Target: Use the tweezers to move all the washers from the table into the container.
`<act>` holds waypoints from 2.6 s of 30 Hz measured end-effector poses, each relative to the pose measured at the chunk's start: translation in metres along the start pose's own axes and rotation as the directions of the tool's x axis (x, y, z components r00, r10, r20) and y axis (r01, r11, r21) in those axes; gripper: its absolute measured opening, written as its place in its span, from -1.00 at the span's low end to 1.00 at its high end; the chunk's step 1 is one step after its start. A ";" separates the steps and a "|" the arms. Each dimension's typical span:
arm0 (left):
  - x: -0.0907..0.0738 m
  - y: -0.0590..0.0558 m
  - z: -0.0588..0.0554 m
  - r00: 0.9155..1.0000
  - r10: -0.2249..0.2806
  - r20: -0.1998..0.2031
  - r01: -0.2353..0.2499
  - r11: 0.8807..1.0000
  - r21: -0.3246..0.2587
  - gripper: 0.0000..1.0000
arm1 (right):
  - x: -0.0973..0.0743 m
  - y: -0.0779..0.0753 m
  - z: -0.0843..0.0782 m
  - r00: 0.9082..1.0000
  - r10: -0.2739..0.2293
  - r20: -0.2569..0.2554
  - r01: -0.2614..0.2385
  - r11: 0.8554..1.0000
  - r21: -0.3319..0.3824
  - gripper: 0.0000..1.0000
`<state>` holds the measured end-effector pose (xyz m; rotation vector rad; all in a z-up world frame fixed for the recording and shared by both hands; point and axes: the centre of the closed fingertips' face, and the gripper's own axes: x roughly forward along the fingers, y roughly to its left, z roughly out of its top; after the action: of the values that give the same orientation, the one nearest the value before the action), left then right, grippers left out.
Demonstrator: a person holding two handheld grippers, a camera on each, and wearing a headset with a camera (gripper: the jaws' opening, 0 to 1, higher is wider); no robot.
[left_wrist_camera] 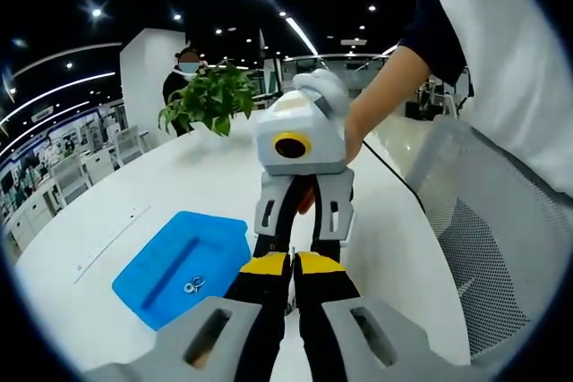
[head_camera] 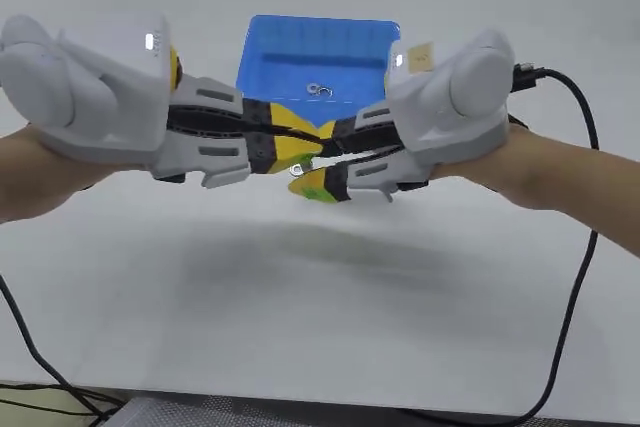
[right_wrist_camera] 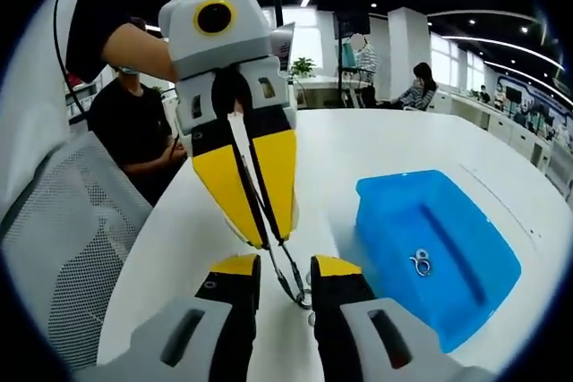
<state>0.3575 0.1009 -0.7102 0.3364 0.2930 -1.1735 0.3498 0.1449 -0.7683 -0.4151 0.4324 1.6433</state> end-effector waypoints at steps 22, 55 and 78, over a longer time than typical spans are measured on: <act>-0.001 0.006 0.003 0.997 0.076 -0.014 -0.076 0.996 -0.045 -0.83 | 0.002 -0.006 -0.006 0.998 -0.060 -0.037 0.054 0.990 -0.127 -0.81; -0.066 -0.019 0.016 0.943 0.313 0.113 -0.260 0.905 -0.337 0.88 | -0.055 -0.027 0.045 0.983 -0.178 0.043 0.181 0.980 -0.082 -0.81; -0.056 -0.019 0.001 0.961 0.273 0.039 -0.247 0.915 -0.319 0.99 | -0.038 -0.128 0.054 0.958 -0.266 0.108 0.269 0.963 -0.021 -0.81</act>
<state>0.3195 0.1410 -0.6896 0.0451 0.3446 -0.8577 0.4800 0.1533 -0.7076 -0.3942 0.2564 1.4029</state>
